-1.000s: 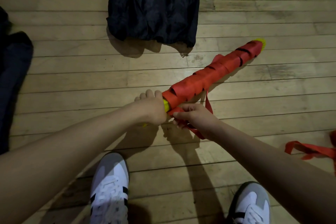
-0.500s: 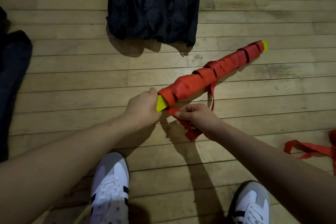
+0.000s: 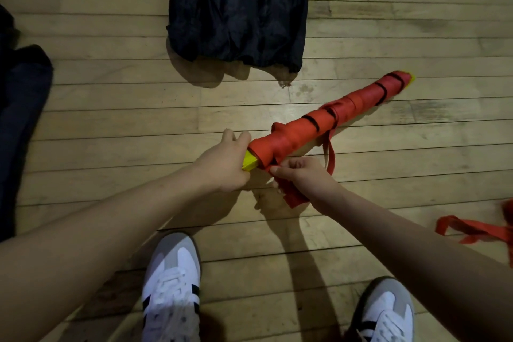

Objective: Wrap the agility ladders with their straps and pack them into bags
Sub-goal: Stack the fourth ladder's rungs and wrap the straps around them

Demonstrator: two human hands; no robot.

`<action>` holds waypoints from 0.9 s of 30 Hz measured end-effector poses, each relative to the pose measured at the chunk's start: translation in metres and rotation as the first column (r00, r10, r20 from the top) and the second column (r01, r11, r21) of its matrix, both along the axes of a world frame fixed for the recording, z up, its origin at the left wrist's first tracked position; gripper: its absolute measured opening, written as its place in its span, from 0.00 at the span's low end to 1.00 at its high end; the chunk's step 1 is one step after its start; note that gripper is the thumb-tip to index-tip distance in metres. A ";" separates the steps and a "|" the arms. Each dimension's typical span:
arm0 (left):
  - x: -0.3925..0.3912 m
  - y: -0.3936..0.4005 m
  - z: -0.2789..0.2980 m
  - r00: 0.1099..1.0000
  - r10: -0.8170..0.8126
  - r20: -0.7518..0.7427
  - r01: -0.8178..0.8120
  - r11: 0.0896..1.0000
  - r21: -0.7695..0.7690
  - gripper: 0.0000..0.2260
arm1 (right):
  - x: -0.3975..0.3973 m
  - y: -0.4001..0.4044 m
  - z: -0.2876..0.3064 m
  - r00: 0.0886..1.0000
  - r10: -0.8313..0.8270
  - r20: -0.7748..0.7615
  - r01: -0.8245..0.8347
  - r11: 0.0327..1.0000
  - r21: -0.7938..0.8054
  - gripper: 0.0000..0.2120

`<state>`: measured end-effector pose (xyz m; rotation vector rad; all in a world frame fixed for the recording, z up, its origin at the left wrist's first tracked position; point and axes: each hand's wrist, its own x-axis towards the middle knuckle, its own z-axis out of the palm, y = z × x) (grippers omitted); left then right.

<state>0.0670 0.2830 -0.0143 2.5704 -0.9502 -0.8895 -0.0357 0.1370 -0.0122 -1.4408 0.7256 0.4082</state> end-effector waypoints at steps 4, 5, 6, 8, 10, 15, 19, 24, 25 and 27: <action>-0.009 -0.001 -0.004 0.988 0.005 0.155 -0.020 0.995 0.094 0.22 | -0.001 0.003 0.007 0.999 0.034 0.002 -0.034 0.999 0.043 0.10; -0.010 -0.001 -0.005 0.986 0.008 0.166 -0.025 0.995 0.101 0.23 | -0.001 0.003 0.008 0.999 0.036 0.004 -0.036 0.999 0.039 0.10; -0.011 0.000 -0.007 0.987 0.013 0.162 -0.029 0.994 0.101 0.25 | -0.001 0.003 0.008 0.999 0.031 0.005 -0.031 0.999 0.026 0.10; -0.010 -0.001 -0.007 0.994 0.013 0.106 -0.026 0.992 0.122 0.30 | -0.001 0.005 0.006 1.000 0.002 0.016 -0.002 1.000 -0.011 0.09; -0.008 -0.004 -0.005 0.999 -0.025 0.032 0.018 0.980 0.199 0.30 | -0.001 0.006 0.003 0.999 -0.027 0.030 0.029 0.998 -0.049 0.08; -0.003 -0.001 0.000 0.986 -0.161 0.027 0.154 0.972 0.175 0.22 | -0.007 0.009 -0.003 0.997 -0.078 -0.028 0.075 0.991 -0.108 0.10; -0.001 0.003 0.000 0.996 -0.092 -0.009 0.092 0.990 0.110 0.25 | -0.014 0.009 -0.001 0.994 -0.100 -0.034 0.095 0.989 -0.112 0.11; -0.011 0.003 -0.002 0.991 -0.040 0.127 0.023 0.991 0.132 0.25 | -0.011 0.008 0.006 0.992 -0.122 -0.023 0.117 0.981 -0.153 0.09; -0.012 0.003 -0.002 0.983 -0.038 0.181 0.013 0.991 0.137 0.25 | -0.010 0.007 0.007 0.993 -0.111 -0.032 0.104 0.982 -0.156 0.09; -0.008 0.003 -0.005 0.970 -0.021 0.241 -0.020 0.986 0.166 0.26 | -0.007 0.006 0.011 0.995 -0.084 -0.055 0.075 0.986 -0.147 0.12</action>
